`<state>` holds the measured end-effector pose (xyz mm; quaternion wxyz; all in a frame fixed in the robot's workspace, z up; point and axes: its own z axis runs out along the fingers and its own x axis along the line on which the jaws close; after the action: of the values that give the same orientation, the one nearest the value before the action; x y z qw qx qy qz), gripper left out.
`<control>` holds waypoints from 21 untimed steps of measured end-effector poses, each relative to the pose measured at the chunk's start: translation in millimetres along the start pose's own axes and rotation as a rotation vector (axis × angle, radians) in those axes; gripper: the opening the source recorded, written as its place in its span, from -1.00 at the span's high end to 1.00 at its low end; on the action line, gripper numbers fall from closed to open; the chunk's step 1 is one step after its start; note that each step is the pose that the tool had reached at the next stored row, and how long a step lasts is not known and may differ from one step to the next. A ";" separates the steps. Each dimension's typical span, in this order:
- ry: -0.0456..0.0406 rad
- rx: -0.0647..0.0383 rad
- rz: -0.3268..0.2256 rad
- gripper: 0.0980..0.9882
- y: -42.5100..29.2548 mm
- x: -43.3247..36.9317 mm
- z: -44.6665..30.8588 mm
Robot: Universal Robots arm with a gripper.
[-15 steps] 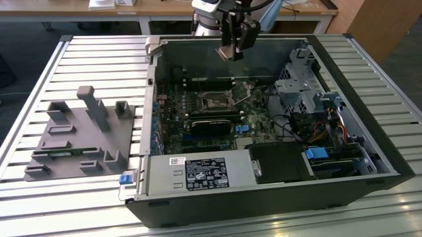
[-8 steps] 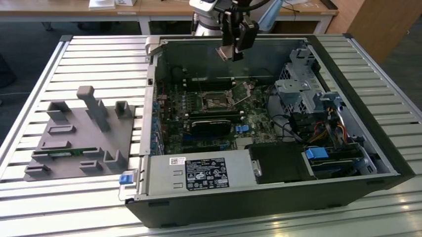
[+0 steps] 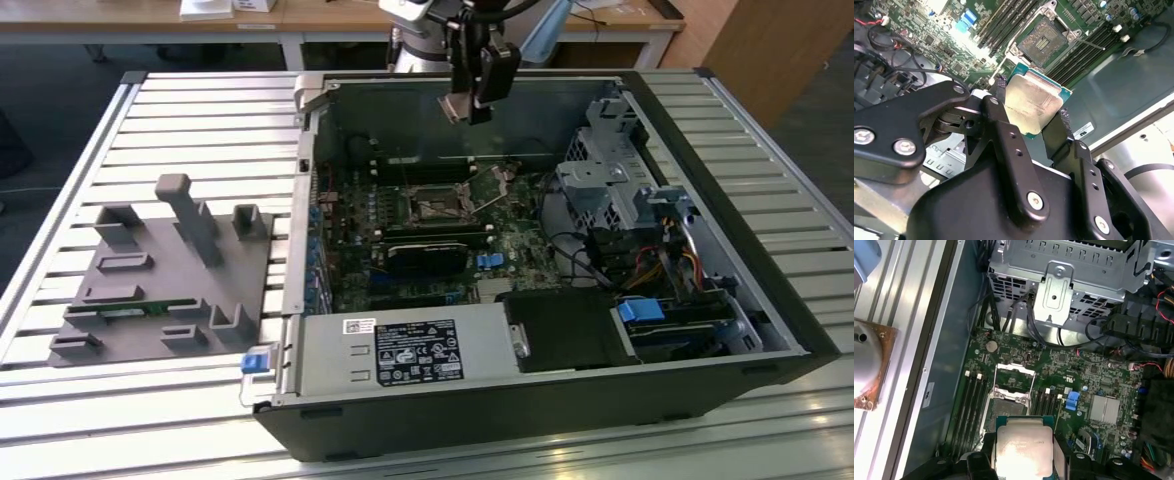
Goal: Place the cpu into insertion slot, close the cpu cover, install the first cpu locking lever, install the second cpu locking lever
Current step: 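Place the cpu into insertion slot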
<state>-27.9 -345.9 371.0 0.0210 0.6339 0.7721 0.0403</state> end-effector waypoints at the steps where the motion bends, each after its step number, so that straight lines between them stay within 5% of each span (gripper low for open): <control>1: -0.0007 0.000 0.007 0.00 0.0 0.0 0.0; 21: -0.0137 -0.003 0.152 0.00 -0.2 0.0 0.8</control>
<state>-28.0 -345.9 370.2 0.0240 0.6908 0.7216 0.0385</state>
